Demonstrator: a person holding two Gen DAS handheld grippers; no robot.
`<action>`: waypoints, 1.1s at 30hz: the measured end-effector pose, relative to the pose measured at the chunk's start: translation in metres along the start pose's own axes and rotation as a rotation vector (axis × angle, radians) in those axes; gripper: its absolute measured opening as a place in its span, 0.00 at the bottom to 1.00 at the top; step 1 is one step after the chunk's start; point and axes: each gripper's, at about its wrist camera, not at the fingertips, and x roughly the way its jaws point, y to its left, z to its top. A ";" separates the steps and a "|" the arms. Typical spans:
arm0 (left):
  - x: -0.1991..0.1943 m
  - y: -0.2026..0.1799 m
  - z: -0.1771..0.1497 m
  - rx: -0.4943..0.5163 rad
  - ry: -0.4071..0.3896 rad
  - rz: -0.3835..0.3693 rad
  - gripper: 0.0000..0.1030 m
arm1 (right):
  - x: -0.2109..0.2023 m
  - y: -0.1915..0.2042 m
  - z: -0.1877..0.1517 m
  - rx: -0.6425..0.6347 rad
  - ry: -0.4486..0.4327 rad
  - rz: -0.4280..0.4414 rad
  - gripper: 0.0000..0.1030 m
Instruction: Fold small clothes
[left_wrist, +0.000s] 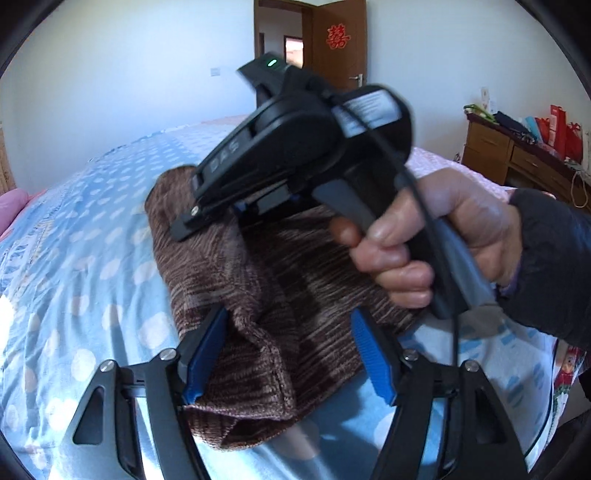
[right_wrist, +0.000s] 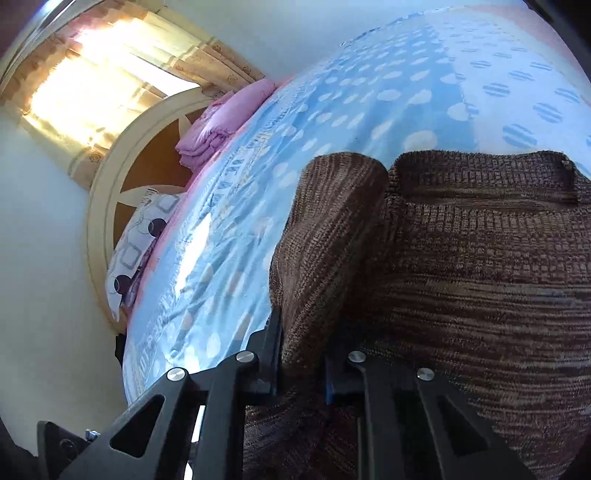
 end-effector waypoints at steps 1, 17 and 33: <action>-0.003 -0.002 0.000 -0.013 0.010 0.007 0.55 | -0.005 0.002 -0.001 -0.002 -0.015 0.001 0.15; -0.010 -0.030 0.073 -0.282 -0.134 -0.367 0.10 | -0.139 0.020 0.026 -0.174 -0.087 -0.241 0.14; 0.042 -0.121 0.071 -0.160 0.035 -0.481 0.37 | -0.193 -0.118 -0.023 -0.043 -0.076 -0.571 0.53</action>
